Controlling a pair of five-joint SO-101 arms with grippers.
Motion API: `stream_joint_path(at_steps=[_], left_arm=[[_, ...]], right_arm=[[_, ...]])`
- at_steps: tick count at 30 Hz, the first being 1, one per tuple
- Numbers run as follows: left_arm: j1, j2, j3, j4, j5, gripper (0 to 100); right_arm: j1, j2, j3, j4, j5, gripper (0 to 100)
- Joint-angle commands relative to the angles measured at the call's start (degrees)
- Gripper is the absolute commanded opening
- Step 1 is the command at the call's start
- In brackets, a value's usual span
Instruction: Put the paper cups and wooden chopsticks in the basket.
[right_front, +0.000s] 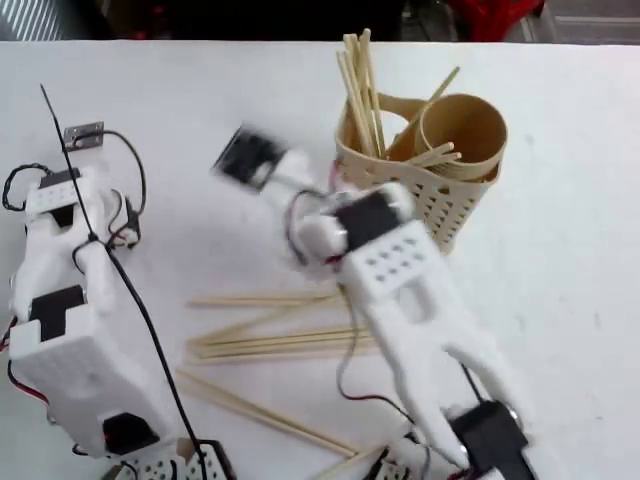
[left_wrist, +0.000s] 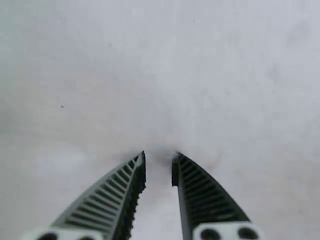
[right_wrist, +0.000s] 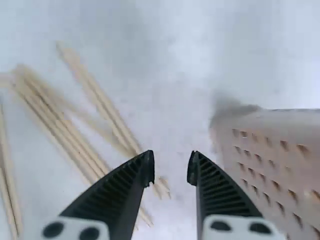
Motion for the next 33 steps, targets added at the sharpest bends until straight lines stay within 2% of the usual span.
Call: stream_joint_path(at_steps=[1,6,11,26,31,33], left_arm=[[-0.5,0.1,-2.2,-0.3,0.6,11],[-0.5,0.1,-2.2,-0.3,0.5,11],[-0.5,0.1,-2.2,-0.3,0.5,11],[-0.5,0.1,-2.1,-0.3,0.4,11],[-0.5,0.1,-2.1,-0.3,0.4,11],[-0.5,0.1,-2.1,-0.3,0.4,11]], right_arm=[[-4.8,3.1,7.0,-7.0,4.7,11.8],[-7.8,6.8,21.5,-23.8,8.4,21.4],[-7.5,10.3,28.0,-34.8,8.5,18.6],[-7.3,16.0,26.4,-36.1,8.2,17.7],[-7.3,16.0,26.4,-36.1,8.0,0.9],[-7.3,16.0,26.4,-36.1,7.9,3.3]])
